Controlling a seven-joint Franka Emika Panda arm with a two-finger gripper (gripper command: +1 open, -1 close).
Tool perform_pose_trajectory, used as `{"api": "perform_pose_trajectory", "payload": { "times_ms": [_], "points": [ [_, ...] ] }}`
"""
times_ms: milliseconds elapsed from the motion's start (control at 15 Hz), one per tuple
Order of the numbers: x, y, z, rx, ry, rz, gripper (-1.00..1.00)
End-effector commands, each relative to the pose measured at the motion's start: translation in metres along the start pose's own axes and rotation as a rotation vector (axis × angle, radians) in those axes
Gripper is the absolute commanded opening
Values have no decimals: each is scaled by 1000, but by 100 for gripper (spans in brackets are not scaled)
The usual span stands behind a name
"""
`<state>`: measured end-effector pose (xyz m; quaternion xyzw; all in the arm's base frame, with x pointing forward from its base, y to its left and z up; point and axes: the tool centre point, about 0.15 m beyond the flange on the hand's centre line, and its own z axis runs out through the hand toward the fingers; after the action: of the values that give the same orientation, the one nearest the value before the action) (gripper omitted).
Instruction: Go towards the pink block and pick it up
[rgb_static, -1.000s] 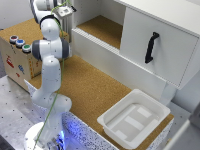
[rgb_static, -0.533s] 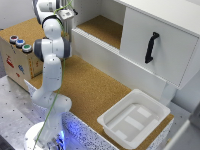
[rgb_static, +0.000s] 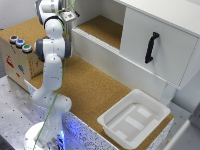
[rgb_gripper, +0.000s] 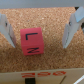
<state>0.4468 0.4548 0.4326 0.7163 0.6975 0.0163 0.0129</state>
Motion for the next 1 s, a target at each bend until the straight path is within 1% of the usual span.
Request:
{"api": "perform_pose_trajectory", "payload": {
  "times_ms": [0, 333, 467, 733, 800, 933],
  "points": [
    [6, 21, -7, 94, 5, -3, -100],
    [-2, 15, -10, 100, 20, 20, -100],
    [-11, 18, -19, 85, 39, 52, -100],
    [-46, 18, -52, 34, 90, 177, -100],
    [-54, 15, -57, 28, 104, 207, -100],
    [-77, 4, -66, 25, 152, 314, -100]
  ]
}}
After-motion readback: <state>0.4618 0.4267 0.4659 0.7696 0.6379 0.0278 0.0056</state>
